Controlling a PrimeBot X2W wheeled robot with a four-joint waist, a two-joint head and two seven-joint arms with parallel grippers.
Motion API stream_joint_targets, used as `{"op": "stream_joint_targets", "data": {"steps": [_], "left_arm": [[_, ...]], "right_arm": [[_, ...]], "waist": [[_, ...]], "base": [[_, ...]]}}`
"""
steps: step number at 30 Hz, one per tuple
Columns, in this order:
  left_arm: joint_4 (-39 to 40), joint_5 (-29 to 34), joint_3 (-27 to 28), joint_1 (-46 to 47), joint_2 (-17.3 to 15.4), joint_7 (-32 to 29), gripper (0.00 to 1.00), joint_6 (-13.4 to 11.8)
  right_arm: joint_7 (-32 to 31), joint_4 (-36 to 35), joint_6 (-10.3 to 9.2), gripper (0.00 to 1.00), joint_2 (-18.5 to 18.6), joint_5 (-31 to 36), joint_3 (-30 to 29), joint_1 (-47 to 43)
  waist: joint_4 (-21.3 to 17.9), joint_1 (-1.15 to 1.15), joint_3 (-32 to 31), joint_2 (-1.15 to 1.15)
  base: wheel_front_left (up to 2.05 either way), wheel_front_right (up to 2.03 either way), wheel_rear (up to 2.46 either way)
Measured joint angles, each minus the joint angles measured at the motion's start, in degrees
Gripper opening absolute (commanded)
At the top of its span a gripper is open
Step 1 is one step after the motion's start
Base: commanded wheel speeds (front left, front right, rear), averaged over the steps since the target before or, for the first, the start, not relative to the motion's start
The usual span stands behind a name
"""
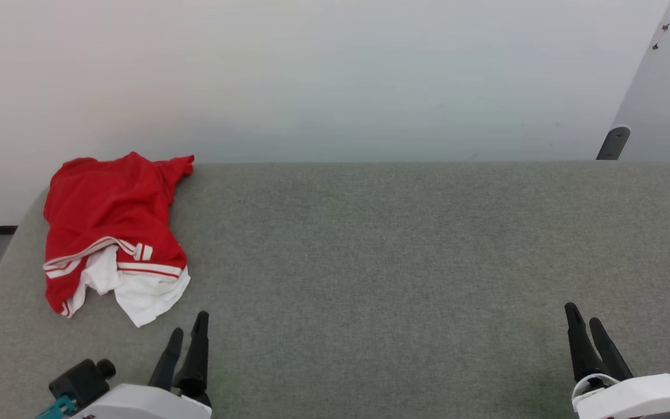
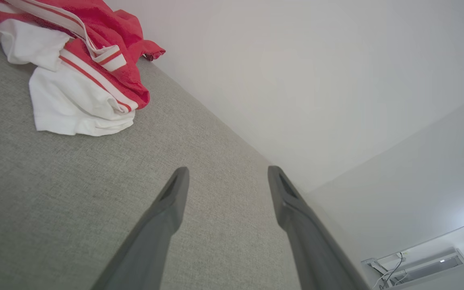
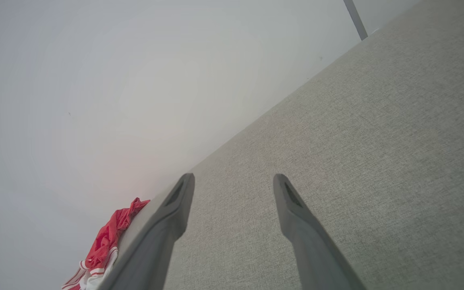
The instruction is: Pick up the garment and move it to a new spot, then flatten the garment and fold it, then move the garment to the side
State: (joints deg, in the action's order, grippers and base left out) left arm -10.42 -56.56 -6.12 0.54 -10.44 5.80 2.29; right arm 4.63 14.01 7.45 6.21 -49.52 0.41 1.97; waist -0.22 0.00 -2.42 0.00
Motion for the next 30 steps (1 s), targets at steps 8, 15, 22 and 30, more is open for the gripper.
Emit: {"op": "stream_joint_targets", "data": {"steps": [8, 15, 22, 30], "left_arm": [[1.2, 8.3, 0.4, -0.9, -0.3, 1.3, 1.00, 0.0], [2.2, 14.2, 1.1, -1.7, -0.2, 2.4, 1.00, 0.3], [2.5, 19.2, 1.8, -1.9, 0.0, 3.4, 1.00, 1.3], [3.1, 24.4, 2.3, -2.2, 0.2, 4.4, 1.00, 2.2]], "right_arm": [[0.8, -0.8, 0.00, 1.00, -0.5, 6.5, 0.0, 0.0], [1.5, -1.6, 0.00, 1.00, -0.4, 11.3, 0.1, -0.1], [2.1, -2.2, 0.00, 1.00, -0.3, 15.3, 0.3, -0.1], [3.0, -2.7, 0.00, 1.00, 0.1, 19.1, 0.4, -0.2]], "waist": [[0.0, 0.00, -0.4, 0.00], [0.0, 0.00, -0.7, 0.00], [0.0, 0.00, -0.9, 0.00], [-0.1, 0.00, -1.2, 0.00]], "base": [[0.00, 0.00, 0.00], [0.00, 0.00, 0.00], [0.00, 0.00, 0.00], [0.00, 0.00, 0.00]]}}
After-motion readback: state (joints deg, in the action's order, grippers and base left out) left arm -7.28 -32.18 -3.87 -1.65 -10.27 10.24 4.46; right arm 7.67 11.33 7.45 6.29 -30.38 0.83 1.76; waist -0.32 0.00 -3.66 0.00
